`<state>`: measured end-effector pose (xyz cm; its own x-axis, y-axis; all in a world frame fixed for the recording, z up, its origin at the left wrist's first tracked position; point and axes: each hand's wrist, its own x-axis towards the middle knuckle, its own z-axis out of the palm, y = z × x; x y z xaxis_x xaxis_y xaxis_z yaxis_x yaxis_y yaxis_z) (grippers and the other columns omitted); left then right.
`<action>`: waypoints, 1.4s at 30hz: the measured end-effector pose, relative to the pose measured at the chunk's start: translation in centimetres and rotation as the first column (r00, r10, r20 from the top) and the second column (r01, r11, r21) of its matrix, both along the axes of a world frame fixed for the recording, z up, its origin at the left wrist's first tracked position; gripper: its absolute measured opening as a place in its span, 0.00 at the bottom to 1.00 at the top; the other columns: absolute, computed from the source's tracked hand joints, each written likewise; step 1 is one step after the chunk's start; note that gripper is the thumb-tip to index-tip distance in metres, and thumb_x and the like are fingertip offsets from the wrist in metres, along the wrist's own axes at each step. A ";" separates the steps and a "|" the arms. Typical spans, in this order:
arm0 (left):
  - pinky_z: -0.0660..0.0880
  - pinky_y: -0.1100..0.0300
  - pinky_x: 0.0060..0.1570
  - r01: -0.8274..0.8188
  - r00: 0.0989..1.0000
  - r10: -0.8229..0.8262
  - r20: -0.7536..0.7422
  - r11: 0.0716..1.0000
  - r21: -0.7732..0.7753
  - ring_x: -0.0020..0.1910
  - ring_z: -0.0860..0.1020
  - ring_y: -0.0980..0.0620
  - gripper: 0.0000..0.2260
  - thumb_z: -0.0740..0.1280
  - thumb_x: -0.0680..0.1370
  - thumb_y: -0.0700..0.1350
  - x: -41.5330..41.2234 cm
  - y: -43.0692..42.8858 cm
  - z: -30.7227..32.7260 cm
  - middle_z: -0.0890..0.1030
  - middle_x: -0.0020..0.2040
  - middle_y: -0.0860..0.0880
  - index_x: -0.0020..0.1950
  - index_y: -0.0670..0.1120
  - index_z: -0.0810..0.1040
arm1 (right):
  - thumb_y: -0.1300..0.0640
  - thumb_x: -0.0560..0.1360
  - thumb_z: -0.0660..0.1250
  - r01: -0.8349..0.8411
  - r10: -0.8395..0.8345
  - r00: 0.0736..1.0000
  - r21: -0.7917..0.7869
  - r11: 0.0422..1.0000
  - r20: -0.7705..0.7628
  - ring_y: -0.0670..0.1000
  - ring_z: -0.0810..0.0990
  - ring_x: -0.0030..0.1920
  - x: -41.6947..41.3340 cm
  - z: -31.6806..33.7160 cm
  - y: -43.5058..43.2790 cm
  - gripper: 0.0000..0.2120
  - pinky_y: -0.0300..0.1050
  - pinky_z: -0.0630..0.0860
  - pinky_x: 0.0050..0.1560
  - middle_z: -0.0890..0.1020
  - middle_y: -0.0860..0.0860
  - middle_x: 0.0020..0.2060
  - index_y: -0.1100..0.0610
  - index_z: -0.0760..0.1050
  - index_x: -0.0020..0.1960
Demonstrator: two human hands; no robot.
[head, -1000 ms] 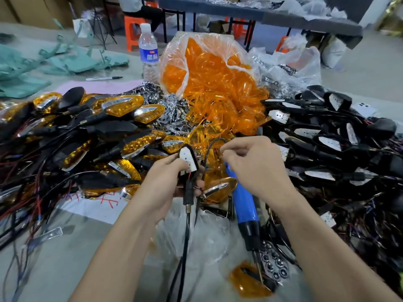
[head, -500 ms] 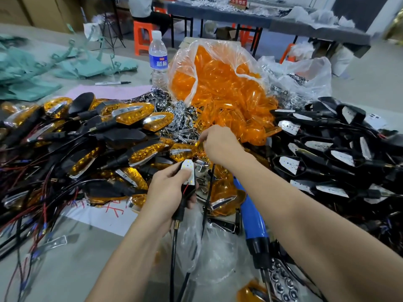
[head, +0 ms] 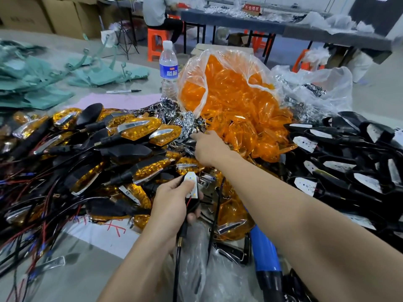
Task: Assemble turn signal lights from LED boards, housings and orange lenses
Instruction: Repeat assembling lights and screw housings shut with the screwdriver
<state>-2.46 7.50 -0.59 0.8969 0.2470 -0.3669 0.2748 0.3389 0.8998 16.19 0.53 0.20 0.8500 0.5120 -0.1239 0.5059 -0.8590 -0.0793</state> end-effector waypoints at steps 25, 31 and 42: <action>0.68 0.61 0.21 -0.056 0.998 0.056 0.007 0.997 0.047 0.25 0.76 0.49 0.08 0.64 0.85 0.44 1.4 0.1 0.7 0.81 0.36 0.43 0.52 0.45 0.83 | 0.58 0.75 0.74 0.544 -0.420 0.809 0.795 0.269 -0.411 0.46 0.82 0.38 -0.2 1.4 -0.4 0.05 0.37 0.74 0.32 0.85 0.48 0.44 0.50 0.81 0.47; 0.83 0.54 0.34 -0.049 0.995 0.055 0.079 0.996 -0.075 0.34 0.82 0.45 0.11 0.65 0.84 0.39 1.9 -1.7 1.0 0.83 0.38 0.41 0.46 0.45 0.86 | 0.59 0.66 0.71 0.581 -0.211 0.811 0.795 0.177 -0.546 0.50 0.82 0.32 -8.7 2.8 -6.9 0.06 0.48 0.78 0.37 0.85 0.56 0.33 0.56 0.76 0.42; 0.83 0.57 0.39 0.143 0.970 -0.168 0.176 0.979 0.145 0.39 0.84 0.50 0.10 0.66 0.83 0.44 1.6 -5.4 0.5 0.87 0.43 0.43 0.46 0.48 0.86 | 0.58 0.81 0.68 0.593 -0.206 0.773 0.799 -0.101 -0.600 0.46 0.76 0.35 -18.6 0.3 -12.2 0.12 0.36 0.76 0.36 0.81 0.52 0.34 0.59 0.85 0.43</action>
<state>-0.84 2.08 -0.08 0.9775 0.1333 -0.1632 0.1378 0.1814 0.9737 -2.44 -11.67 0.46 0.9886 -0.1064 -0.1063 -0.1004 0.0595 -0.9932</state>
